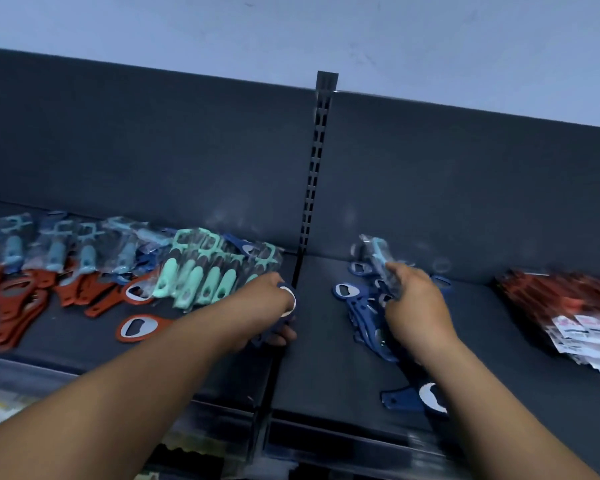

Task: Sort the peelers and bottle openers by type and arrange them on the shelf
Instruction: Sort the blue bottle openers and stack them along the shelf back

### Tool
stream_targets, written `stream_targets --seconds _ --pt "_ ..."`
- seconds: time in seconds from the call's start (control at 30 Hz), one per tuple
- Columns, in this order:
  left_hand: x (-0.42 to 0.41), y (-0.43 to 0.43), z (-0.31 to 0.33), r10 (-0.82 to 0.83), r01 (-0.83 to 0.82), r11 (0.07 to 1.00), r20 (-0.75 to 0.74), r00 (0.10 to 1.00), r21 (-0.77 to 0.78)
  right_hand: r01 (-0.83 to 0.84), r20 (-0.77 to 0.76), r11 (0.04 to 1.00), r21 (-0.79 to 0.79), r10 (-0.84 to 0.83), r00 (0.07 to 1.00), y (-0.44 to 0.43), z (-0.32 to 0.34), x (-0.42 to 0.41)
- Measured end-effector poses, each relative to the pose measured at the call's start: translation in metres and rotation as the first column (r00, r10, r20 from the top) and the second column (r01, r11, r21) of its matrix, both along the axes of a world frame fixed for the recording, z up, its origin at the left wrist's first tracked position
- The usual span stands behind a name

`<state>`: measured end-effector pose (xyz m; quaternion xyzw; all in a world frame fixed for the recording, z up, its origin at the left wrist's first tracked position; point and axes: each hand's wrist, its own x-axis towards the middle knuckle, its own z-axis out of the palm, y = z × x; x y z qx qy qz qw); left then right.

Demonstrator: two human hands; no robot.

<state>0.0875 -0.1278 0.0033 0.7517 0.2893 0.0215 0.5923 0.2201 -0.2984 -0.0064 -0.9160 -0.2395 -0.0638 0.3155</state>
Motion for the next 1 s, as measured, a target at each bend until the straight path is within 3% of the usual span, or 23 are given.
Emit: stream_targets --seconds 0.13,0.27,0.33,0.43,0.53,0.6,0.77,1.0 --pt "0.009 -0.008 0.006 -0.041 0.046 0.996 0.064 0.997 -0.082 0.177 0.068 0.974 -0.14 -0.169 0.983 -0.029 0.004 0.024" --pt "0.025 -0.025 0.004 -0.053 0.066 0.986 0.09 0.995 -0.15 0.26 0.007 0.91 -0.323 -0.272 0.962 -0.052 -0.005 0.034" --pt "0.034 -0.032 0.004 -0.04 0.057 0.983 0.096 0.995 -0.175 0.234 0.045 0.906 -0.353 -0.233 0.971 -0.053 -0.01 0.031" --pt "0.044 -0.039 0.004 -0.015 0.035 0.981 0.106 0.994 -0.192 0.046 0.095 0.978 -0.205 -0.027 0.995 -0.04 -0.009 0.011" --pt "0.05 -0.041 0.003 0.002 0.018 0.981 0.106 0.994 -0.192 -0.177 -0.033 0.944 -0.279 0.175 0.984 -0.025 -0.006 -0.01" --pt "0.05 -0.041 0.003 0.011 0.007 0.98 0.086 0.996 -0.199 -0.204 -0.079 0.901 -0.383 0.188 0.979 -0.02 -0.005 -0.013" --pt "0.045 -0.038 0.005 0.04 -0.02 0.976 0.089 0.995 -0.216 -0.24 -0.097 0.906 -0.35 0.219 0.971 -0.02 -0.005 -0.005" --pt "0.028 -0.023 0.017 0.117 -0.082 0.963 0.122 0.986 -0.258 -0.313 -0.113 0.944 -0.109 0.301 0.947 -0.022 0.011 -0.002"
